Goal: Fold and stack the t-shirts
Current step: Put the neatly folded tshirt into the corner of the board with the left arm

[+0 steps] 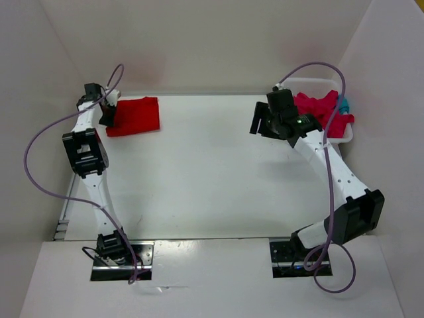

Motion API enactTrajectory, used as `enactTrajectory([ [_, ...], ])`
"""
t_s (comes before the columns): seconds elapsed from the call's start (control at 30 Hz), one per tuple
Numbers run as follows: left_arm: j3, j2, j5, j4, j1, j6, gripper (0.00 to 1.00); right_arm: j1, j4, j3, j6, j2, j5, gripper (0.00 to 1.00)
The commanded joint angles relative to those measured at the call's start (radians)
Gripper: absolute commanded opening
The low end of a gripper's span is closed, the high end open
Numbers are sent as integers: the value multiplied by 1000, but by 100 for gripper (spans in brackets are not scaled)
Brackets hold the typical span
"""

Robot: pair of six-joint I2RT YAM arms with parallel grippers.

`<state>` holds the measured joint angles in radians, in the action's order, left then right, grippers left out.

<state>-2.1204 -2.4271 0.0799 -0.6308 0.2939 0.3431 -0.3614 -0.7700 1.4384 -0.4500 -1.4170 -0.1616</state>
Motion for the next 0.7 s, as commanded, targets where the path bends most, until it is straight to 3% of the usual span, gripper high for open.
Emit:
enactTrajectory([
  [0.0, -102, -58, -55, -21, 24, 92, 0, -31, 0, 65, 16, -23, -7, 73],
  [0.17, -229, -127, -117, -55, 56, 157, 0, -57, -37, 114, 7, -51, -39, 73],
  [0.53, -416, -225, -140, -69, 88, 134, 3, -77, -87, 160, -24, -72, -49, 73],
  [0.6, -431, -239, -150, -69, 88, 134, 8, -77, -98, 174, -24, -73, -49, 73],
  [0.67, -440, -239, -160, -69, 88, 134, 21, -88, -109, 185, -24, -82, -49, 75],
])
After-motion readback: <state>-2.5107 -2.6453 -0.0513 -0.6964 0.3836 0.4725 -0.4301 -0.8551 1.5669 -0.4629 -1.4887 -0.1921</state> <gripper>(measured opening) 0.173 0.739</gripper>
